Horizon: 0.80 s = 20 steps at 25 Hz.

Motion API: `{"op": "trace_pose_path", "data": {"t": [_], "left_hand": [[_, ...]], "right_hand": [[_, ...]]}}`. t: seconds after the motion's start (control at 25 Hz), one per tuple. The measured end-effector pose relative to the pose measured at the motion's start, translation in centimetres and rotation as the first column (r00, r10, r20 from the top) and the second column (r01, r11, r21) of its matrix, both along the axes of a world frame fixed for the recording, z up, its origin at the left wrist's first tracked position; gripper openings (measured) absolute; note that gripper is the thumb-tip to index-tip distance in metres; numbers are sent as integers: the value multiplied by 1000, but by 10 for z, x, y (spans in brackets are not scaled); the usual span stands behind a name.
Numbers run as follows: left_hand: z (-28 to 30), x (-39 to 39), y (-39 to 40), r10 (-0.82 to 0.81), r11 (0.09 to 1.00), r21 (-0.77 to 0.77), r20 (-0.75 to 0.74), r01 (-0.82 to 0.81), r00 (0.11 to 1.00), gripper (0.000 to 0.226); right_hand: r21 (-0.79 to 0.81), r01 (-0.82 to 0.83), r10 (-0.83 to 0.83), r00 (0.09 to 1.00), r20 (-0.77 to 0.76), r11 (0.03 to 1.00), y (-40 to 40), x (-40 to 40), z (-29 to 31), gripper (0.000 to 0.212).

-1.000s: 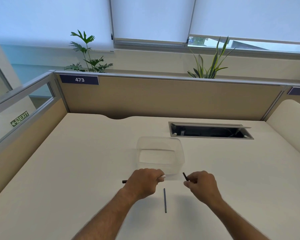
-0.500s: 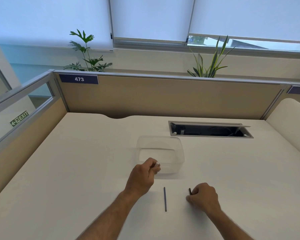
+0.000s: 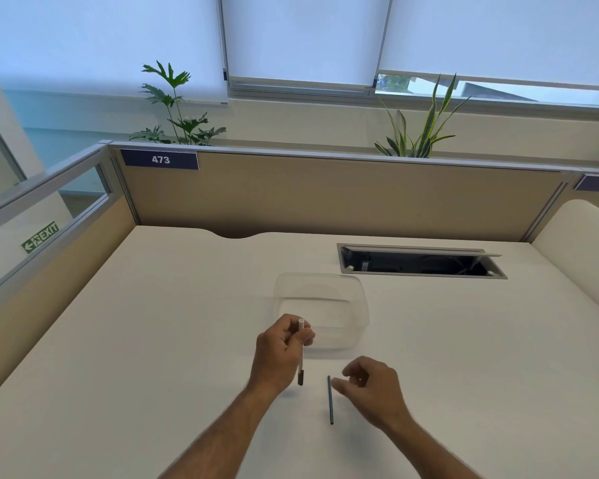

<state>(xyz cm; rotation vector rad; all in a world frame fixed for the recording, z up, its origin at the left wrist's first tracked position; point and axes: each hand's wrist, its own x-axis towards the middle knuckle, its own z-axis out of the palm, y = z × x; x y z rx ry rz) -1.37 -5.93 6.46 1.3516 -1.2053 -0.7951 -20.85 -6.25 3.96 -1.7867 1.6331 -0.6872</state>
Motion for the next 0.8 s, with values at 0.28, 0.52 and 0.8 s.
{"op": "trace_pose_path", "data": {"t": [0.28,0.52,0.8], "left_hand": [[8,-2,2,111,992,101,-406,-76,907,5],[-2,2,6,299,949,258,-545,-183,783,7],[-29,-4,19,171,852,523,-213,-35,962,32]], "right_hand": [[77,-169,155,974,165,983,2,27,4,28],[-102,-87,113,949,293,991,0,14,9,12],[-161,31,82,761,644,986,-8,17,24,12]]}}
